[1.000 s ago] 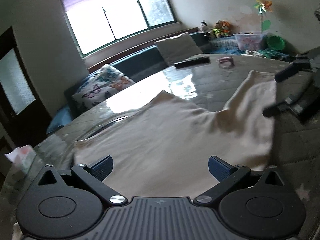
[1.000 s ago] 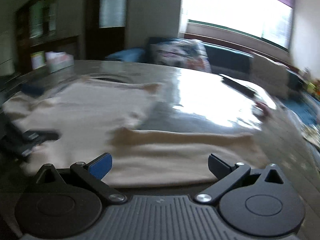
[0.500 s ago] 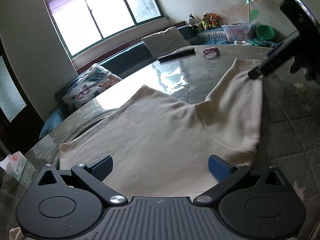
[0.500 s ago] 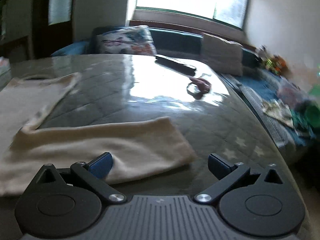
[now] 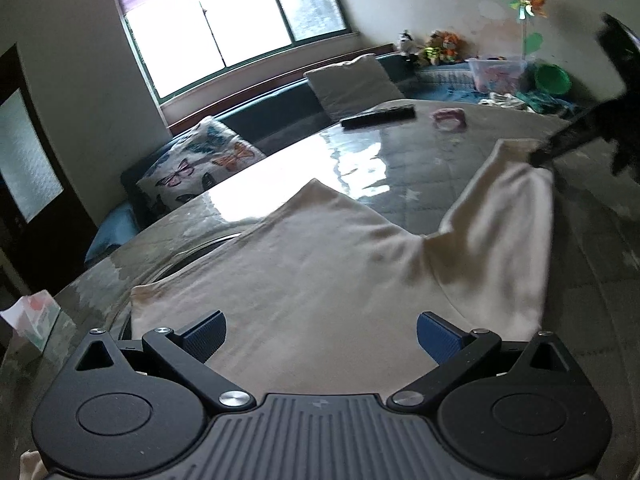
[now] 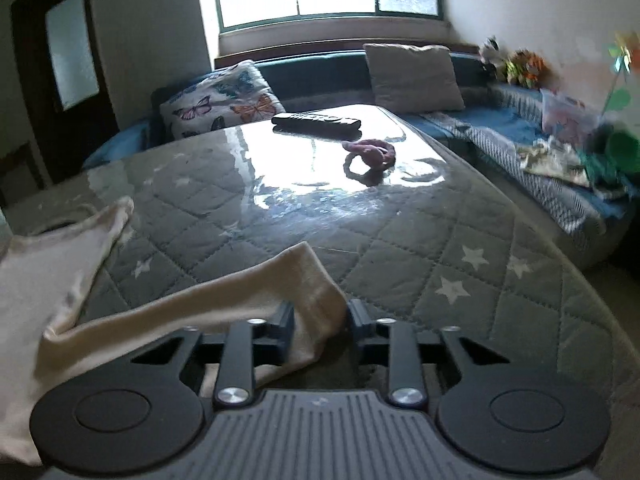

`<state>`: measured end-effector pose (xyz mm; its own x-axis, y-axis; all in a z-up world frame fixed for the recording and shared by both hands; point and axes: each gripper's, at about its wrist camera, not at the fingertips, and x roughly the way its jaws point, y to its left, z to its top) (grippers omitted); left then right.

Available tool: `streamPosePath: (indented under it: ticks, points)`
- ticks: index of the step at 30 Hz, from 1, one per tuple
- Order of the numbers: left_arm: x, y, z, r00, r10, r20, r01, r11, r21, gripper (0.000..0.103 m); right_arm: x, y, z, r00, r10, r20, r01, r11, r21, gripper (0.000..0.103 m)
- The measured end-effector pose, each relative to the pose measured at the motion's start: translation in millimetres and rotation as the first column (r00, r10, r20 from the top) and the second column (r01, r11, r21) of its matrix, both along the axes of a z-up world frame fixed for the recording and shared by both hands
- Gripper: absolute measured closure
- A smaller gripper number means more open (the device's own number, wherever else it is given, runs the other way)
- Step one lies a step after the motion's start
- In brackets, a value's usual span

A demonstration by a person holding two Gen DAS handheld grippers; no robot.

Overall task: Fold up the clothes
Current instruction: 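Grasp the sweatshirt sleeve with the right gripper and lift it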

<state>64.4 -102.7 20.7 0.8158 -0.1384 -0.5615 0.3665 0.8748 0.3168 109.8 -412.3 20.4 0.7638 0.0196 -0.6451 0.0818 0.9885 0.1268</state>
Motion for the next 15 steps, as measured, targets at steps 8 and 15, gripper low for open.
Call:
streamPosePath:
  ticks: [8, 15]
  points:
    - [28.3, -6.2, 4.1, 0.998, 0.063, -0.03, -0.063, 0.998, -0.012, 0.0, -1.0, -5.9, -2.7, 1.0, -0.004, 0.018, 0.004, 0.999, 0.037, 0.072]
    - [44.7, -19.2, 2.0, 0.996, 0.052, -0.073, -0.054, 0.998, -0.029, 0.0, -14.4, -16.0, 7.1, 0.998, -0.024, 0.058, 0.018, 0.994, 0.104, 0.095]
